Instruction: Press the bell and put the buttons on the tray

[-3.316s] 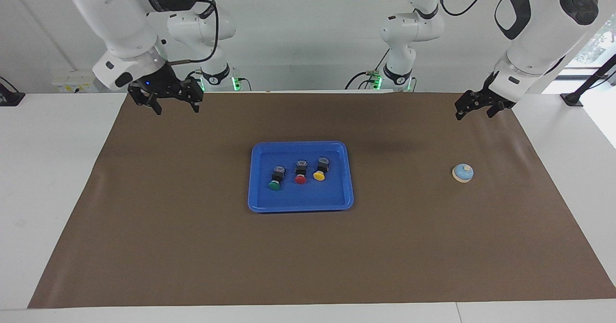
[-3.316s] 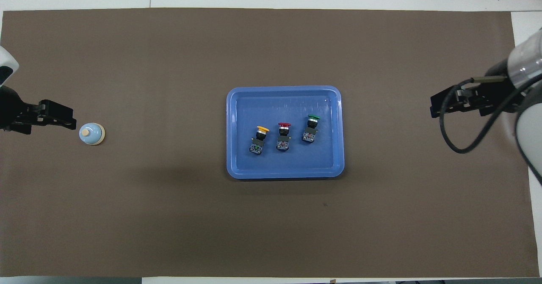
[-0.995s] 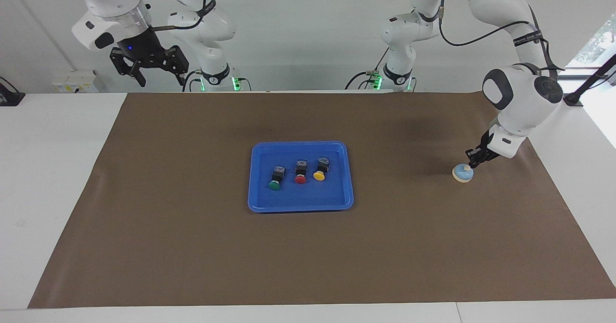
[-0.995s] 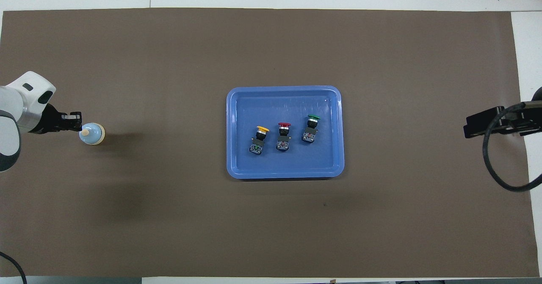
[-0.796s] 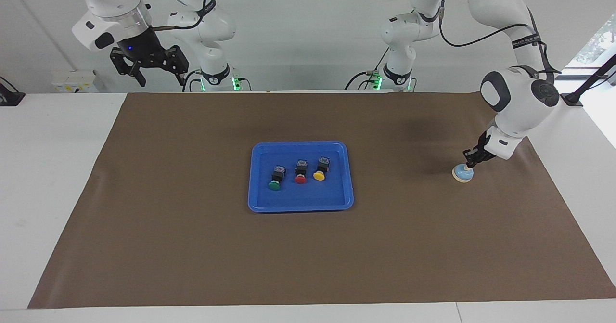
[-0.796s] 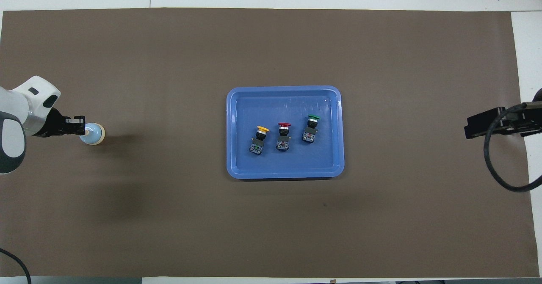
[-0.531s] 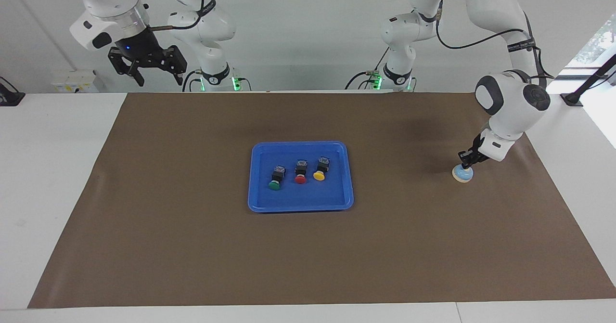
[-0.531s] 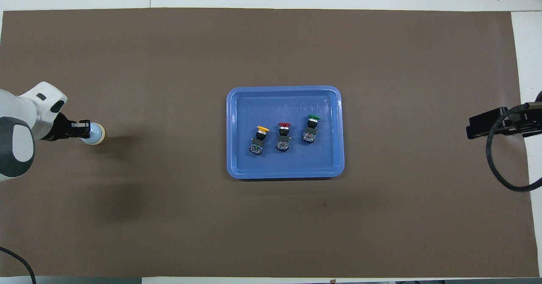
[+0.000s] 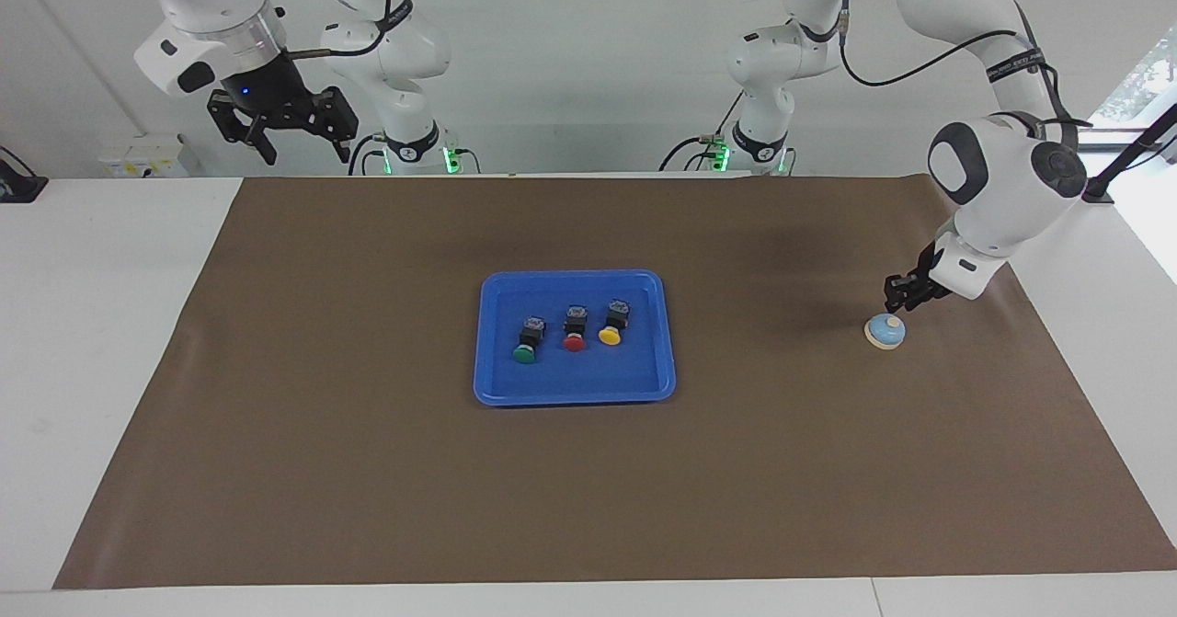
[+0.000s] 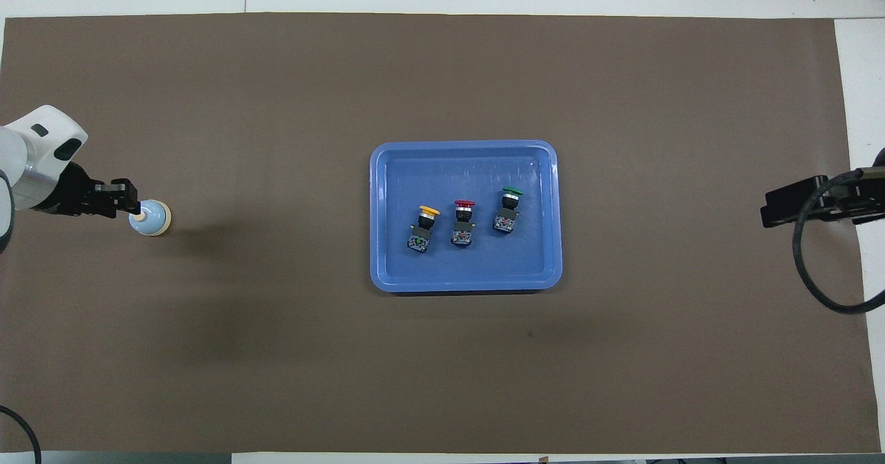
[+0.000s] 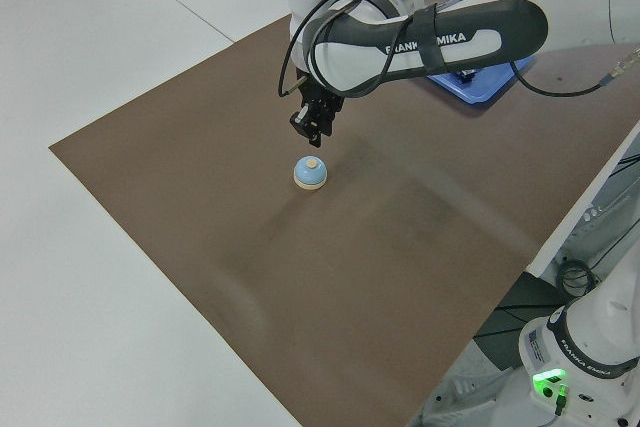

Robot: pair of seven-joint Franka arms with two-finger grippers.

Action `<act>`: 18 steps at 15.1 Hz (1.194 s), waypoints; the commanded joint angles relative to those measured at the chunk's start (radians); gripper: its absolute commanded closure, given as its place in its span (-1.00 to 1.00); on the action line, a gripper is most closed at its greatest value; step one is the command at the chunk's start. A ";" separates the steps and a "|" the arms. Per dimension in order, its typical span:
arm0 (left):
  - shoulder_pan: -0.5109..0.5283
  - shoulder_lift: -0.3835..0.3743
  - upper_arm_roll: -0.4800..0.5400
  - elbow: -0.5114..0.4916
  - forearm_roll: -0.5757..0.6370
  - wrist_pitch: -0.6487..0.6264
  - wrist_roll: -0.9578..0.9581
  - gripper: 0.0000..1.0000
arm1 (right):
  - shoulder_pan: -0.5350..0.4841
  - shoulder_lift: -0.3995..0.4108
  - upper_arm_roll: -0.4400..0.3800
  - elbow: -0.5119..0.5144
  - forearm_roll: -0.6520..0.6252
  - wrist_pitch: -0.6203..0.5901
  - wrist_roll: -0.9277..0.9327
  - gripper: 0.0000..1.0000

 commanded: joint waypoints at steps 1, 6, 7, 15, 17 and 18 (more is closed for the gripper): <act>-0.052 -0.120 0.007 0.018 0.001 -0.143 -0.011 -1.00 | -0.016 -0.024 0.008 -0.025 0.007 -0.004 -0.009 -1.00; -0.052 -0.208 0.011 0.107 0.001 -0.357 -0.005 -1.00 | -0.015 -0.024 0.008 -0.025 0.007 -0.004 -0.008 -1.00; -0.052 -0.205 0.010 0.107 0.002 -0.347 -0.005 -1.00 | -0.016 -0.024 0.008 -0.025 0.007 -0.004 -0.008 -1.00; -0.121 -0.059 0.008 0.322 0.048 -0.425 -0.002 -1.00 | -0.016 -0.024 0.008 -0.025 0.007 -0.004 -0.008 -1.00; -0.127 -0.068 0.011 0.313 0.045 -0.426 -0.002 -1.00 | -0.015 -0.024 0.008 -0.025 0.007 -0.004 -0.008 -1.00; -0.127 -0.071 0.014 0.308 0.045 -0.425 -0.002 -1.00 | -0.015 -0.022 0.008 -0.025 0.007 -0.004 -0.008 -1.00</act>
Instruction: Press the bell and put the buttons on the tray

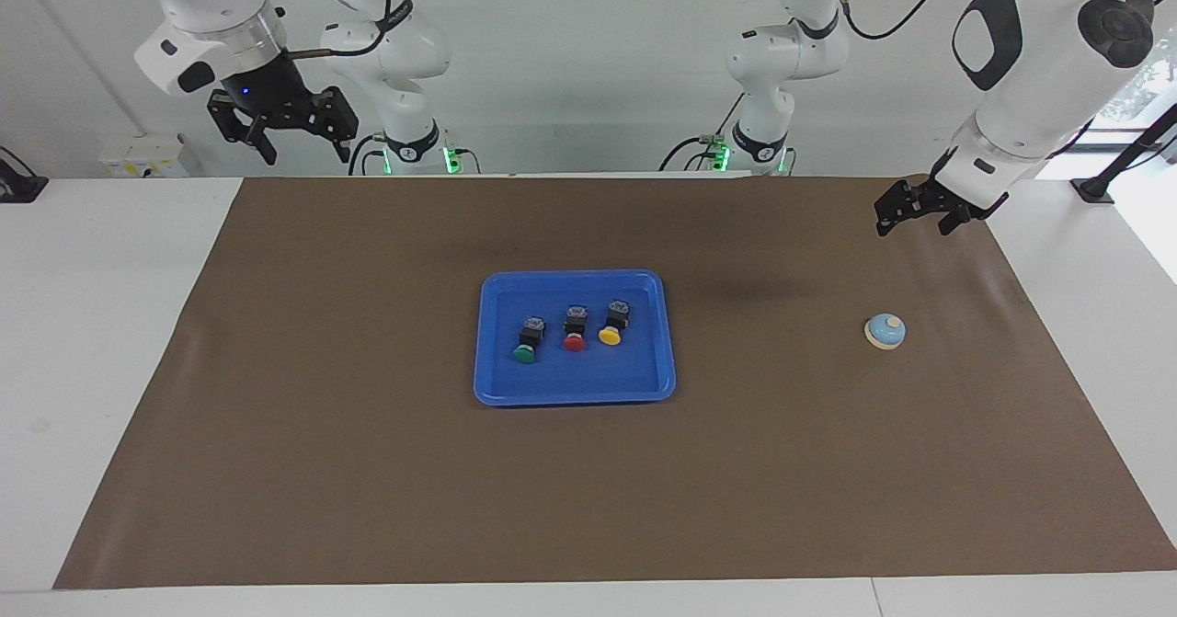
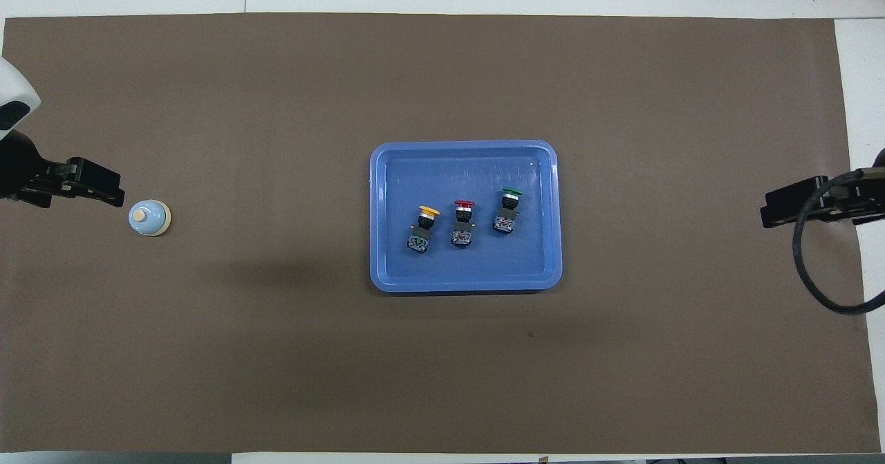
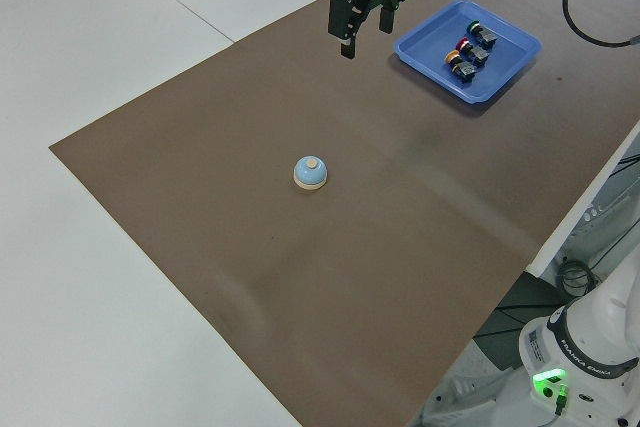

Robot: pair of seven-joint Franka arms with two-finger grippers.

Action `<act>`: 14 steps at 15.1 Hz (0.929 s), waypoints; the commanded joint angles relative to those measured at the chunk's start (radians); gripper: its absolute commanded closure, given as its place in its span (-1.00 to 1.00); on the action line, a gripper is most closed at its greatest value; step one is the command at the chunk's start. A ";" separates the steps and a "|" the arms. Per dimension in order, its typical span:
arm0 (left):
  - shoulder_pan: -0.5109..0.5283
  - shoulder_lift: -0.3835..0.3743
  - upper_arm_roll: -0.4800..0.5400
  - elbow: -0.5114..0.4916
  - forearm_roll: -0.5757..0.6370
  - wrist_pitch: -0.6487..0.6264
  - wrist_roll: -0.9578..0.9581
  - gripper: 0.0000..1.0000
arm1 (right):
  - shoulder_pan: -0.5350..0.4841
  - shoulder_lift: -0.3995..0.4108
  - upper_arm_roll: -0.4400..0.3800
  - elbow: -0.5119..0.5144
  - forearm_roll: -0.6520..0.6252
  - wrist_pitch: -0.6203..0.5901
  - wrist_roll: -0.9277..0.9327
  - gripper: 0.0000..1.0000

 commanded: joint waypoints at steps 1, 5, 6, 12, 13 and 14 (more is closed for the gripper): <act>-0.012 0.000 0.015 0.017 0.021 -0.033 0.002 -1.00 | -0.015 -0.022 0.008 -0.024 0.007 -0.004 -0.008 -1.00; -0.012 0.000 0.015 0.017 0.021 -0.034 0.000 -1.00 | -0.015 -0.023 0.008 -0.024 0.007 -0.004 -0.009 -1.00; -0.012 -0.003 0.017 0.015 0.021 -0.034 -0.001 -1.00 | -0.016 -0.023 0.008 -0.024 0.007 -0.004 -0.008 -1.00; -0.024 -0.006 0.017 0.027 0.015 -0.034 -0.007 -1.00 | -0.015 -0.023 0.008 -0.024 0.007 -0.004 -0.008 -1.00; -0.024 -0.006 0.017 0.029 0.015 -0.034 -0.007 -1.00 | -0.016 -0.023 0.008 -0.024 0.007 -0.004 -0.008 -1.00; -0.024 -0.009 0.017 0.021 0.018 -0.031 -0.007 -1.00 | -0.016 -0.022 0.008 -0.024 0.007 -0.004 -0.008 -1.00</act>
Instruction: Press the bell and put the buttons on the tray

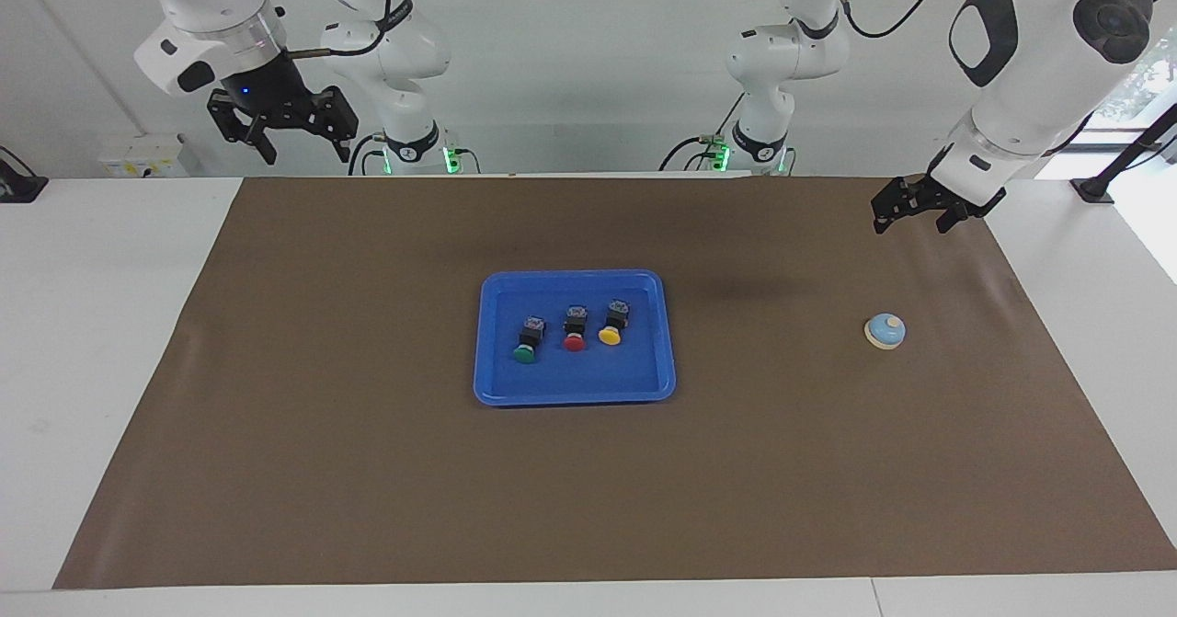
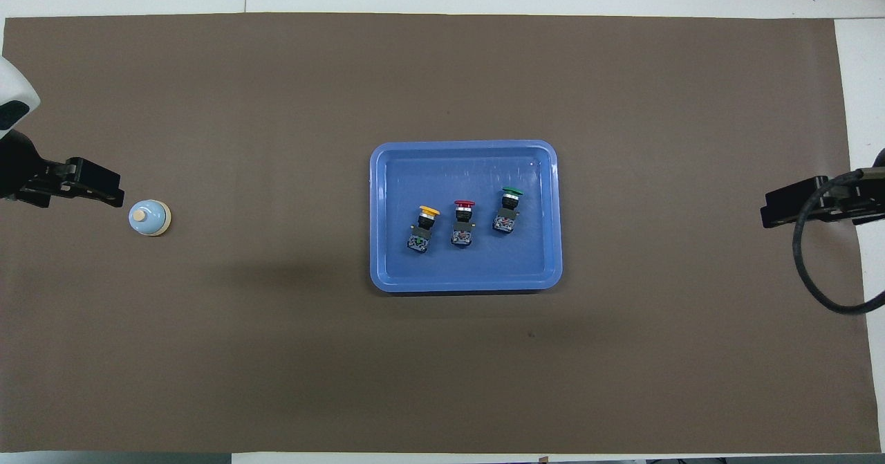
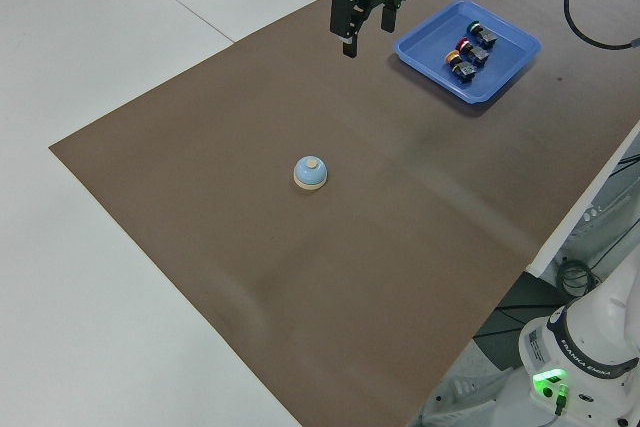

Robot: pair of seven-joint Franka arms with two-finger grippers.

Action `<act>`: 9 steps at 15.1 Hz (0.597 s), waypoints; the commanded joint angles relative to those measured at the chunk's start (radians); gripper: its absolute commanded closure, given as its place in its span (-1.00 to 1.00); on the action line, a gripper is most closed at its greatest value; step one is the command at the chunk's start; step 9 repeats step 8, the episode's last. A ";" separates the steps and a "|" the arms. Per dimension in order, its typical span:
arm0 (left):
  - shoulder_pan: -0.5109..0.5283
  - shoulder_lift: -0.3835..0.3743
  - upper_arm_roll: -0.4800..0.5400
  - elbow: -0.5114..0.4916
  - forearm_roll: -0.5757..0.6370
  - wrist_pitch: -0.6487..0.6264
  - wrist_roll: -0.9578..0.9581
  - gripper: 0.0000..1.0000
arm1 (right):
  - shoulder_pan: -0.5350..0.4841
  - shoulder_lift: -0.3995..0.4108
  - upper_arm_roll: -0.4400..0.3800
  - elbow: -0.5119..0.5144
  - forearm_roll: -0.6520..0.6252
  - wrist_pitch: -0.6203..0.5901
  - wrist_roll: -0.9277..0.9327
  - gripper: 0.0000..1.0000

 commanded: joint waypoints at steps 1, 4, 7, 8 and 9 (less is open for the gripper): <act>-0.017 -0.008 0.011 0.007 0.017 -0.017 -0.007 -1.00 | -0.016 -0.023 0.008 -0.024 0.007 -0.004 -0.008 -1.00; -0.017 -0.010 0.010 0.007 0.012 -0.016 -0.008 -1.00 | -0.016 -0.023 0.008 -0.024 0.007 -0.004 -0.008 -1.00; -0.015 -0.010 0.011 0.007 0.011 -0.011 -0.008 -1.00 | -0.016 -0.023 0.008 -0.024 0.007 -0.004 -0.009 -1.00; -0.017 -0.010 0.011 0.007 0.011 -0.010 -0.008 -1.00 | -0.016 -0.021 0.008 -0.024 0.007 -0.004 -0.009 -1.00; -0.017 -0.010 0.011 0.007 0.011 -0.010 -0.008 -1.00 | -0.016 -0.021 0.008 -0.024 0.007 -0.004 -0.009 -1.00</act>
